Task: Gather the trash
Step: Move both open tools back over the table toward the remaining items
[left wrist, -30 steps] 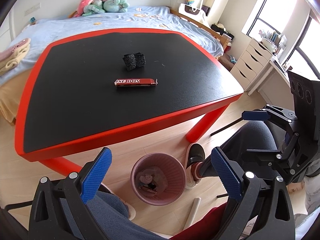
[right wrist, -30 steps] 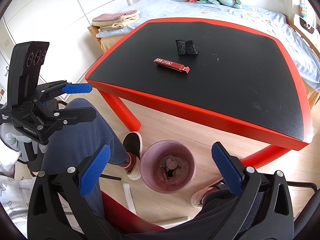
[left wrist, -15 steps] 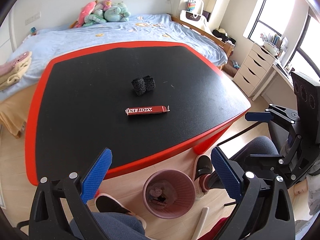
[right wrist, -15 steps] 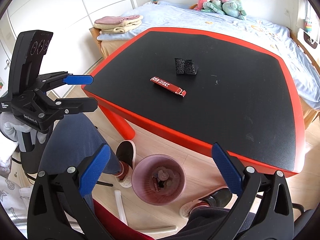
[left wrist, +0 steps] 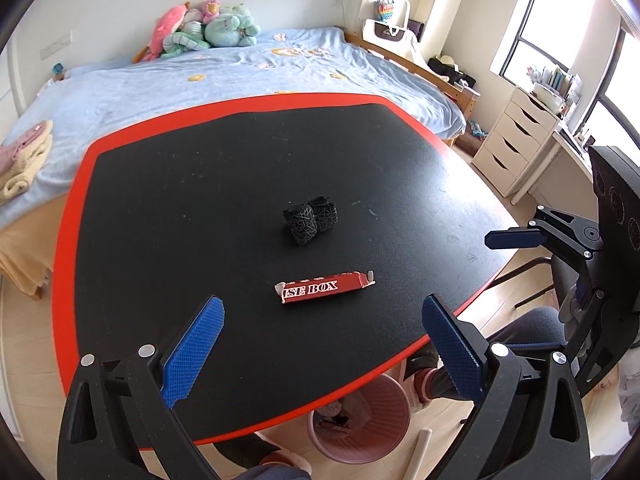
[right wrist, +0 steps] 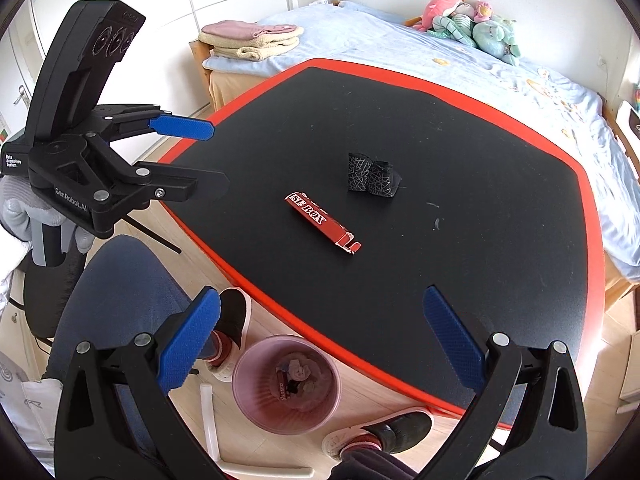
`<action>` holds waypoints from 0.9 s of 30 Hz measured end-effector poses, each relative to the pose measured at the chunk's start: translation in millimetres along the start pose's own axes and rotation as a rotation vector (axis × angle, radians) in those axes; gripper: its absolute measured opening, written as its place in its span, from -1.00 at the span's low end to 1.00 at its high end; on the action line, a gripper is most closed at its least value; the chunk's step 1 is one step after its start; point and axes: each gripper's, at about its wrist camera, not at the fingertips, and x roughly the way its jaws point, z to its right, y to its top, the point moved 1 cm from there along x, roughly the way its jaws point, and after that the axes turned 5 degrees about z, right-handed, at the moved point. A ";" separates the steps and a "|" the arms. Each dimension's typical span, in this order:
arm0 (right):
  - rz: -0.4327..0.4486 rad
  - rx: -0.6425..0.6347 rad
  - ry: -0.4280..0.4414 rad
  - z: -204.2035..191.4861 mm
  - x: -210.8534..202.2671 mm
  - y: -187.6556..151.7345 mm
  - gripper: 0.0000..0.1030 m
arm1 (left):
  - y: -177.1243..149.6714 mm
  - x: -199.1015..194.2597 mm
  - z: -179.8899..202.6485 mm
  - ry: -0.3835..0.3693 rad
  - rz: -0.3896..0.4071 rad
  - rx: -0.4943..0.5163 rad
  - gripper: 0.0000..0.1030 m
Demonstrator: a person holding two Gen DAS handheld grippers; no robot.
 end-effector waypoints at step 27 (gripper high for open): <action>-0.052 0.028 0.075 40.4 89.0 20.1 0.79 | 33.6 118.8 -28.8 -0.058 -0.118 -0.099 0.85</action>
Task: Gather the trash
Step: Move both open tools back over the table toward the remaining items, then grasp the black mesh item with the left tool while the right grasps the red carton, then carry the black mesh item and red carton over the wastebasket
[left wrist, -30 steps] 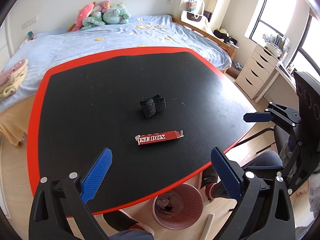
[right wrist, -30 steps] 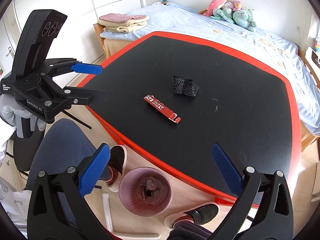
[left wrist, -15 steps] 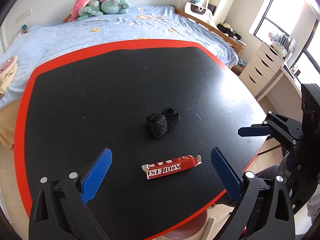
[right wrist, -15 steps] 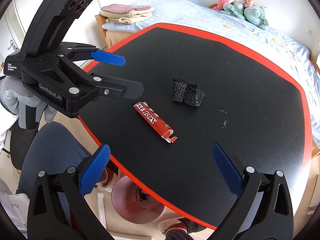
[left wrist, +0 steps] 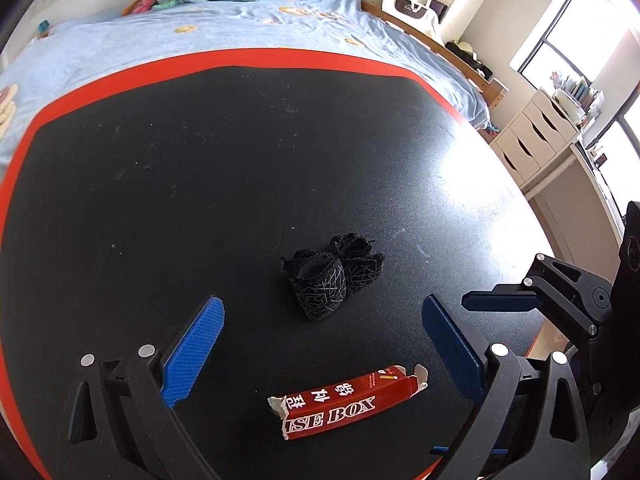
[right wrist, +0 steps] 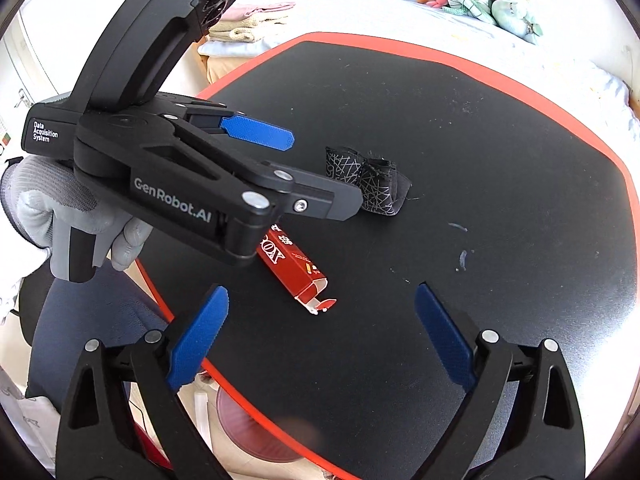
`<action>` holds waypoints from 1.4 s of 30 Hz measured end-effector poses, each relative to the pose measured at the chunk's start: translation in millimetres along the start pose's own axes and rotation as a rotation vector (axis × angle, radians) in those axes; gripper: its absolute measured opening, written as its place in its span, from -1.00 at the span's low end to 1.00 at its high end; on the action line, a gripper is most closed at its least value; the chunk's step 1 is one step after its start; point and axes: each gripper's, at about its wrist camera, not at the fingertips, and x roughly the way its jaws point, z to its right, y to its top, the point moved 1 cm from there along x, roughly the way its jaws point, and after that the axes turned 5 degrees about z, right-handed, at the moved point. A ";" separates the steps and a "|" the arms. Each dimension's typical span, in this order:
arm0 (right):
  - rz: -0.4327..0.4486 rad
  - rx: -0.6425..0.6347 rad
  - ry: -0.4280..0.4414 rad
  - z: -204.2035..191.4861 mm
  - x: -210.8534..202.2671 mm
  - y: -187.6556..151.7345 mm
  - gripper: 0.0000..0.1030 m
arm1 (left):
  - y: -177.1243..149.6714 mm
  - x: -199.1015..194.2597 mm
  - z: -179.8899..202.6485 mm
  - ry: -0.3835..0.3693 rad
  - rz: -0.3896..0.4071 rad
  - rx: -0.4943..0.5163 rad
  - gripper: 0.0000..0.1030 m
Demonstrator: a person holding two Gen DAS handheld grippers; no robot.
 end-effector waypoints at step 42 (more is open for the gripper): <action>-0.005 -0.096 0.038 -8.6 32.8 2.8 -0.66 | 14.2 -12.5 -12.8 0.003 0.080 -0.038 -0.14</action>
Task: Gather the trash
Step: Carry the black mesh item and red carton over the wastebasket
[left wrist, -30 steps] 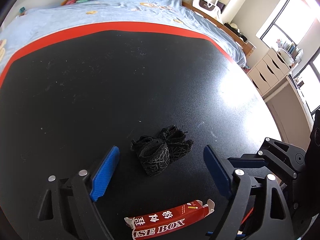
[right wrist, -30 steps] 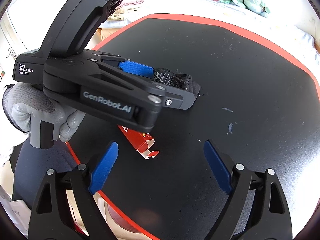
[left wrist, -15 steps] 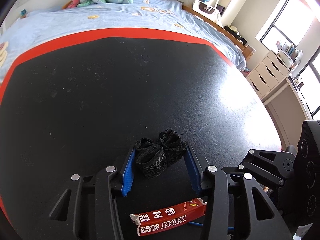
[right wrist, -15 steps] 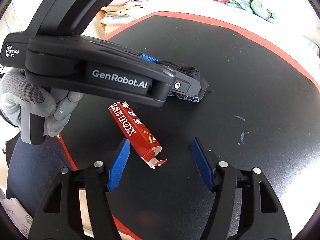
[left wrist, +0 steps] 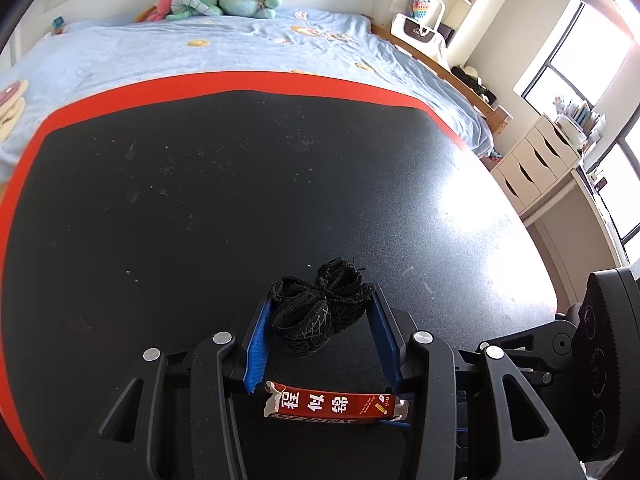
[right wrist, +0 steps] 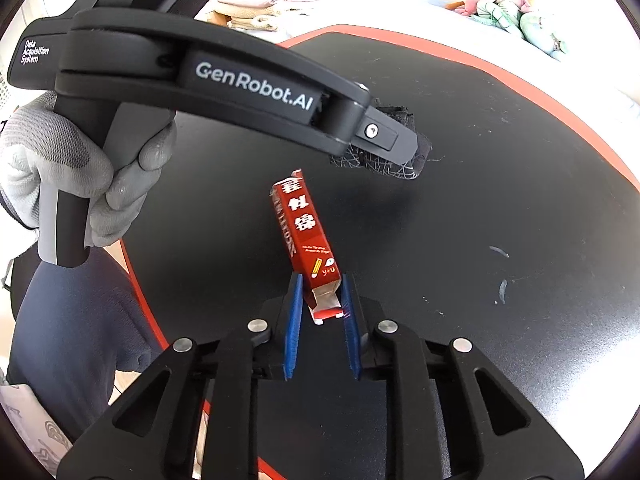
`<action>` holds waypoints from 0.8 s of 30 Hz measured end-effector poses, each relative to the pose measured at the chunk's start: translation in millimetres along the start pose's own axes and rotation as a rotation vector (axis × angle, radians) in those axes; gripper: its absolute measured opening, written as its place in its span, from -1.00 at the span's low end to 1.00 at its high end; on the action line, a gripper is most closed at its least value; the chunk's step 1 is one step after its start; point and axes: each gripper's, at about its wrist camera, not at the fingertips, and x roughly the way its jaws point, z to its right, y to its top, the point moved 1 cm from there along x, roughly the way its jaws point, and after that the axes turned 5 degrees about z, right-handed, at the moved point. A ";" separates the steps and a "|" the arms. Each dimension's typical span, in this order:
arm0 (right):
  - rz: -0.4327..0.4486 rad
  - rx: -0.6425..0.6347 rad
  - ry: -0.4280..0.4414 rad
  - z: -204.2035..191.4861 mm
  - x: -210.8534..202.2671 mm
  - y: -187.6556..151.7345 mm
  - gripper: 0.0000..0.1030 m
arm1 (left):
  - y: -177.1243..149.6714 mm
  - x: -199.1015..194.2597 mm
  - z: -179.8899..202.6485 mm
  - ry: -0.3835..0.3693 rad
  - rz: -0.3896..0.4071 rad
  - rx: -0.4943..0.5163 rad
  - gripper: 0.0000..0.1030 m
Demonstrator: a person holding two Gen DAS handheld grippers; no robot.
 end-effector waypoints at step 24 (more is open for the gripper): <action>0.073 0.070 -0.100 -26.9 -86.5 -26.9 -0.70 | -18.8 -84.4 24.4 0.030 0.079 0.052 -0.15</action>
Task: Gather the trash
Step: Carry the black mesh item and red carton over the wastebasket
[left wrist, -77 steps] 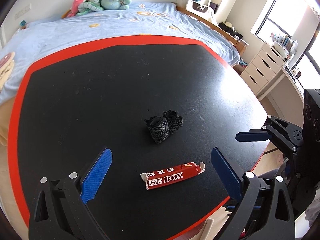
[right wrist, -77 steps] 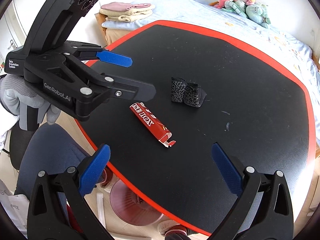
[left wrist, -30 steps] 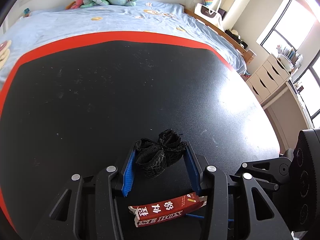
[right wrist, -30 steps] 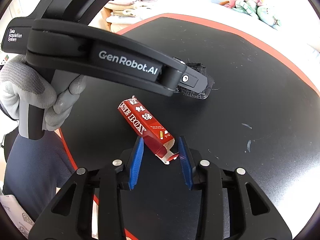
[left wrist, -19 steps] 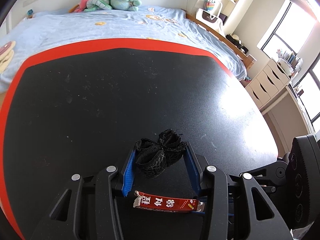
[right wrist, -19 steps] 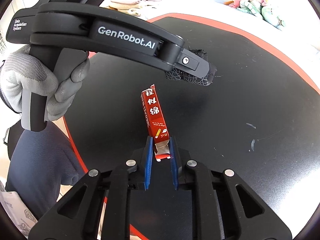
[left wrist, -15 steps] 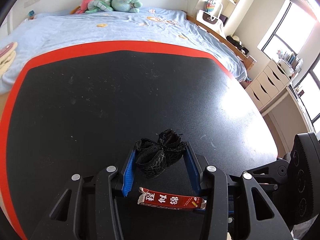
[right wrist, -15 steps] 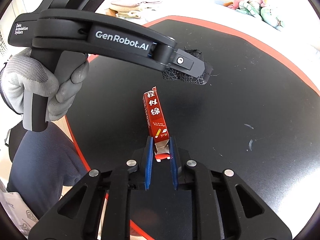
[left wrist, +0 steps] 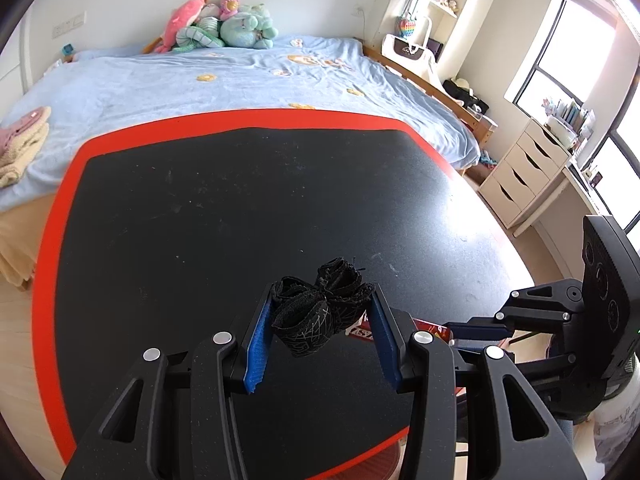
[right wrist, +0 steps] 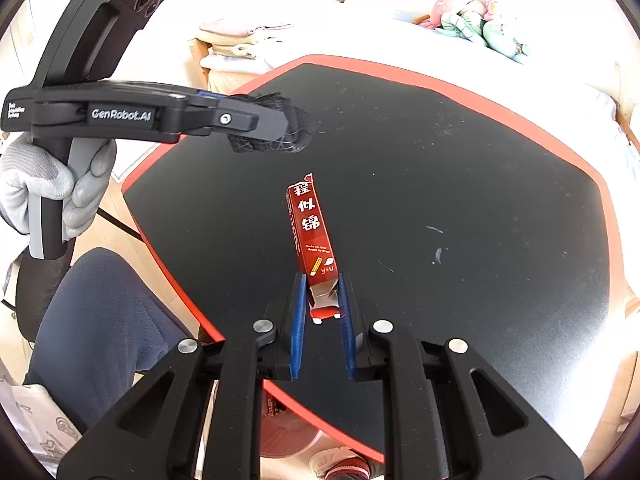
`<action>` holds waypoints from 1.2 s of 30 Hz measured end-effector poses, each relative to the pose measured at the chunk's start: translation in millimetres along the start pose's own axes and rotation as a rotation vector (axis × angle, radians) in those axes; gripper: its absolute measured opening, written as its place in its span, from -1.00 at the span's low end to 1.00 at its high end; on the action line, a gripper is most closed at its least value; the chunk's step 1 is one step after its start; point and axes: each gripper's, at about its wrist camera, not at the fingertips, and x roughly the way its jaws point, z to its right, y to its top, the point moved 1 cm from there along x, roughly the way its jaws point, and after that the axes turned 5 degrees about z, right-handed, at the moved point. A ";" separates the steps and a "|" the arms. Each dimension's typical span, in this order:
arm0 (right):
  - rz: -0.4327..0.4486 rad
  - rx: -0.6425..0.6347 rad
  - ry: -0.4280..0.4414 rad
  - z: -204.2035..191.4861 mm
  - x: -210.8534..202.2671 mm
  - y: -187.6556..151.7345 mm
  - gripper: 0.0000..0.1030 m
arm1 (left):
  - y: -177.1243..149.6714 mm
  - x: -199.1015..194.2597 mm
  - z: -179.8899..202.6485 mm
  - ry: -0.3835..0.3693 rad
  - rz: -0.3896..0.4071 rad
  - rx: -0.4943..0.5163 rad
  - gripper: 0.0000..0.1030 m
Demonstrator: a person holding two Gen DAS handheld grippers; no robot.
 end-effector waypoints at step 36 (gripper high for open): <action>-0.037 0.066 -0.033 -63.1 -94.3 -99.5 -0.70 | -137.3 -80.0 76.7 -0.035 -0.069 0.120 -0.14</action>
